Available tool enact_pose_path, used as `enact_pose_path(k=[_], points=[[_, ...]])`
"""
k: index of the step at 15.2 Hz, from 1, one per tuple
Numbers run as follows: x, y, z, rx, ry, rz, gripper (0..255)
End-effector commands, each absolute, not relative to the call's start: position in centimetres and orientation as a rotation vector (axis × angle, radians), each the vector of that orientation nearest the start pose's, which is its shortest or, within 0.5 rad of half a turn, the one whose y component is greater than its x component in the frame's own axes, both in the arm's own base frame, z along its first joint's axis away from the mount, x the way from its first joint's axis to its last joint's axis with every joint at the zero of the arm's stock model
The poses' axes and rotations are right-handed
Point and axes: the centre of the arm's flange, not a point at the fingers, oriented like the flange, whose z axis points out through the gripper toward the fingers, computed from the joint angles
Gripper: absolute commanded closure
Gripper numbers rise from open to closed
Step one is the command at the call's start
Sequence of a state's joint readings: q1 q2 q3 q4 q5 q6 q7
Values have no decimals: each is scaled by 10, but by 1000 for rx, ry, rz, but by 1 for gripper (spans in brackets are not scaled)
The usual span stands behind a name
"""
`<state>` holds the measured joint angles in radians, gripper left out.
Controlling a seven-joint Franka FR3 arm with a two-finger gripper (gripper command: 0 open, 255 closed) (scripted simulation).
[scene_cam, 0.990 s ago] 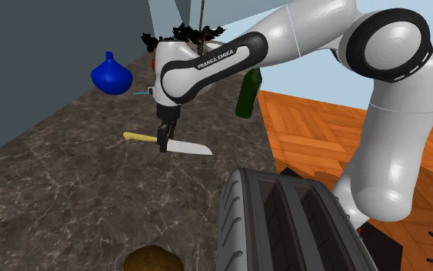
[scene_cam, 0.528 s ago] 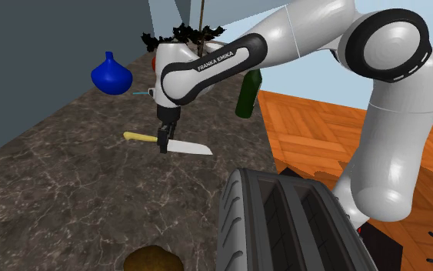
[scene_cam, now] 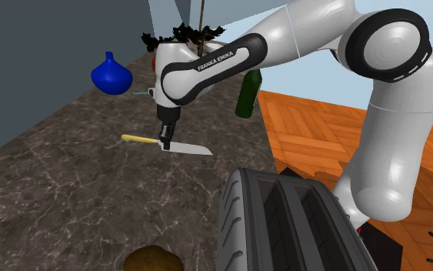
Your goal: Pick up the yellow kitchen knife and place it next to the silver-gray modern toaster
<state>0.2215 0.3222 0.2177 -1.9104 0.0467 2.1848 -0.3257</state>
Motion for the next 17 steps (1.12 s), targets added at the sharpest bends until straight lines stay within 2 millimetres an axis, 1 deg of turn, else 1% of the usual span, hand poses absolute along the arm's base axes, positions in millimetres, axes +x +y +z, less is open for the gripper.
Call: enact_pose_path(k=[1, 3, 17], points=[[558, 257, 329, -2838, -1081, 72, 255], [558, 257, 329, -2838, -1081, 72, 255], [558, 257, 403, -2838, -1081, 72, 255]])
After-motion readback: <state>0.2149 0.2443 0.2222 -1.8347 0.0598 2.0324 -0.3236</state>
